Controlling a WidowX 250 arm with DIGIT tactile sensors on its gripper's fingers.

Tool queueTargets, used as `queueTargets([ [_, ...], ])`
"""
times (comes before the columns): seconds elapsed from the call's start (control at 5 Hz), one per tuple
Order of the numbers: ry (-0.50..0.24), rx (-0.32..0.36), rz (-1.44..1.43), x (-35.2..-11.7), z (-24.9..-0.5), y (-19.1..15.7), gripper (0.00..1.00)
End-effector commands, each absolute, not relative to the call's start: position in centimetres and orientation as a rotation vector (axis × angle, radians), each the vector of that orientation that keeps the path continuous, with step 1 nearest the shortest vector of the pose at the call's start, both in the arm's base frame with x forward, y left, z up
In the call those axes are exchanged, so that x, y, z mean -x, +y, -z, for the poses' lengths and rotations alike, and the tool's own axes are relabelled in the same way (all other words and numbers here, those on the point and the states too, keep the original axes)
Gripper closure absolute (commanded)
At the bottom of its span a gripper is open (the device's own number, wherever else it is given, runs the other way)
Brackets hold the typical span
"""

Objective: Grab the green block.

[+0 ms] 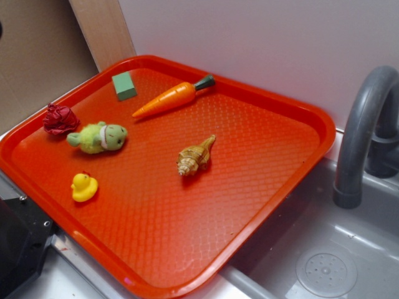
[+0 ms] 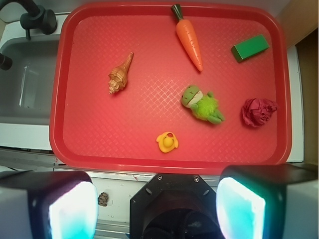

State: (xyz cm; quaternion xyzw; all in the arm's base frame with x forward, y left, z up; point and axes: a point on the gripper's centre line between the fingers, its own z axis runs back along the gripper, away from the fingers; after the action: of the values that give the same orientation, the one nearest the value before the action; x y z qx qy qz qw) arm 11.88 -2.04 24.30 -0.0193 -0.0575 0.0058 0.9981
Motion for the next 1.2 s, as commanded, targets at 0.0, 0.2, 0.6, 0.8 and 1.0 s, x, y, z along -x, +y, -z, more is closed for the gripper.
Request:
queueTargets([
  [0.0, -0.115, 0.039, -0.012, -11.9, -24.3, -2.0, 0.00],
  [0.2, -0.174, 0.028, -0.108, -14.1, -24.5, -1.6, 0.00],
  [0.6, -0.295, -0.018, -0.398, -22.3, -23.5, 2.1, 0.00],
  [0.8, -0.387, -0.097, -0.585, -25.8, -22.7, 5.7, 0.00],
  [1.0, -0.463, -0.184, -0.764, -27.8, -21.0, 9.6, 0.00],
])
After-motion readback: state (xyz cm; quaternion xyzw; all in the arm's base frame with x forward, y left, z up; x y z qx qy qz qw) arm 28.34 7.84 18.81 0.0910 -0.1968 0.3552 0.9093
